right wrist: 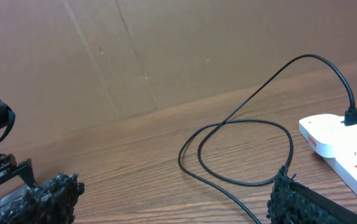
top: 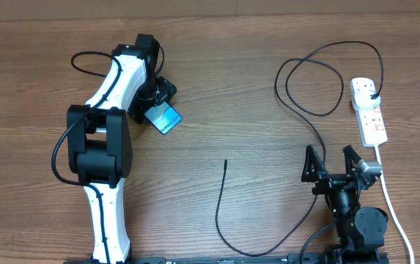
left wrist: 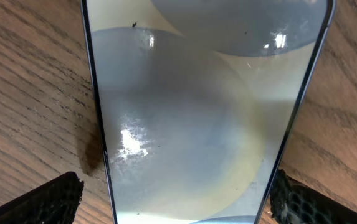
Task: Plug charger to phone and switch on socket
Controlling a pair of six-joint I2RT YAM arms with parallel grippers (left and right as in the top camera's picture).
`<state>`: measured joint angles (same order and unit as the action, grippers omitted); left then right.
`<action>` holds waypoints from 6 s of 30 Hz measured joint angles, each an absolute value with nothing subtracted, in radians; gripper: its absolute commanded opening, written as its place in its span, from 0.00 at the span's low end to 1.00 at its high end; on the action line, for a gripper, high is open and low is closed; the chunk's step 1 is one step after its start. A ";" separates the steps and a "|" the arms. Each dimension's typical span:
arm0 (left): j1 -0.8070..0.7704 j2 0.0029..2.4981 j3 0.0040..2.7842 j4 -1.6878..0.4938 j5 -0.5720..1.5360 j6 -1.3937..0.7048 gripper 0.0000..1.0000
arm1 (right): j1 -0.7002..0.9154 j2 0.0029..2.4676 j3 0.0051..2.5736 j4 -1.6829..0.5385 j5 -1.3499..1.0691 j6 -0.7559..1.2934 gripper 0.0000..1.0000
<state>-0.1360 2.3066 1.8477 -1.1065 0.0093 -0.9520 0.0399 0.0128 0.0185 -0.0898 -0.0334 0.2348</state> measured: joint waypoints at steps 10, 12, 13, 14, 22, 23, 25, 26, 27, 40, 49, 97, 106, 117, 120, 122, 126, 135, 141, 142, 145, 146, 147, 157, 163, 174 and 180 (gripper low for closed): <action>-0.136 2.308 1.846 -1.096 0.003 -0.953 1.00 | 0.040 0.013 0.019 -0.090 -0.033 0.235 1.00; -0.136 2.309 1.841 -1.091 0.003 -0.957 1.00 | 0.040 0.013 0.019 -0.090 -0.033 0.235 1.00; -0.136 2.309 1.839 -1.090 0.003 -0.959 1.00 | 0.040 0.013 0.019 -0.090 -0.033 0.235 1.00; -0.136 2.309 1.837 -1.090 0.003 -0.962 1.00 | 0.040 0.013 0.019 -0.090 -0.033 0.235 1.00; -0.136 2.310 1.835 -1.081 0.003 -0.963 0.99 | 0.040 0.013 0.019 -0.090 -0.033 0.234 1.00; -0.136 2.311 1.835 -1.077 0.003 -0.963 0.99 | 0.040 0.013 0.019 -0.090 -0.033 0.234 1.00; -0.136 2.311 1.835 -1.069 0.003 -0.963 1.00 | 0.040 0.013 0.019 -0.090 -0.033 0.234 1.00; -0.136 2.311 1.835 -1.066 0.003 -0.963 0.99 | 0.040 0.013 0.019 -0.091 -0.033 0.235 1.00; -0.136 2.311 1.835 -1.063 0.003 -0.963 0.99 | 0.040 0.013 0.019 -0.090 -0.033 0.234 1.00; -0.136 2.312 1.833 -1.047 0.002 -0.963 1.00 | 0.040 0.013 0.019 -0.090 -0.033 0.235 1.00; -0.136 2.304 1.811 -1.024 -0.010 -0.971 0.99 | 0.040 0.013 0.019 -0.090 -0.033 0.235 1.00; -0.137 2.304 1.810 -1.043 -0.015 -0.974 1.00 | 0.040 0.013 0.019 -0.090 -0.033 0.235 1.00; -0.137 2.304 1.809 -1.042 -0.016 -0.974 1.00 | 0.040 0.013 0.019 -0.090 -0.033 0.234 1.00; -0.137 2.299 1.798 -1.038 -0.020 -0.974 1.00 | 0.040 0.013 0.019 -0.090 -0.033 0.235 1.00; -0.137 2.299 1.798 -1.038 -0.020 -0.974 1.00 | 0.040 0.013 0.019 -0.090 -0.033 0.235 1.00; -0.137 2.298 1.797 -1.036 -0.020 -0.974 1.00 | 0.040 0.013 0.019 -0.090 -0.033 0.234 1.00; -0.137 2.297 1.794 -1.032 -0.020 -0.975 1.00 | 0.040 0.013 0.019 -0.089 -0.033 0.234 1.00; -0.137 2.295 1.791 -1.026 -0.023 -0.989 1.00 | 0.040 0.013 0.019 -0.090 -0.033 0.234 1.00; -0.137 2.295 1.791 -1.026 -0.023 -0.993 1.00 | 0.040 0.013 0.019 -0.090 -0.033 0.234 1.00; -0.137 2.295 1.791 -1.026 -0.023 -0.993 1.00 | 0.040 0.013 0.019 -0.090 -0.033 0.234 1.00; -0.137 2.295 1.791 -1.026 -0.023 -0.993 1.00 | 0.040 0.013 0.019 -0.090 -0.033 0.234 1.00; -0.137 2.295 1.791 -1.026 -0.023 -0.993 1.00 | 0.040 0.013 0.019 -0.090 -0.033 0.235 1.00; -0.137 2.295 1.791 -1.026 -0.023 -0.993 1.00 | 0.040 0.013 0.019 -0.090 -0.033 0.235 1.00; -0.137 2.295 1.791 -1.026 -0.023 -0.993 1.00 | 0.040 0.013 0.019 -0.090 -0.033 0.234 1.00; -0.137 2.295 1.790 -1.027 -0.026 -0.994 0.91 | 0.040 0.013 0.019 -0.089 -0.033 0.235 1.00; -0.137 2.294 1.788 -1.027 -0.027 -0.996 0.84 | 0.040 0.013 0.019 -0.090 -0.033 0.235 1.00; -0.137 2.293 1.788 -1.027 -0.027 -0.996 0.80 | 0.040 0.013 0.019 -0.091 -0.033 0.234 1.00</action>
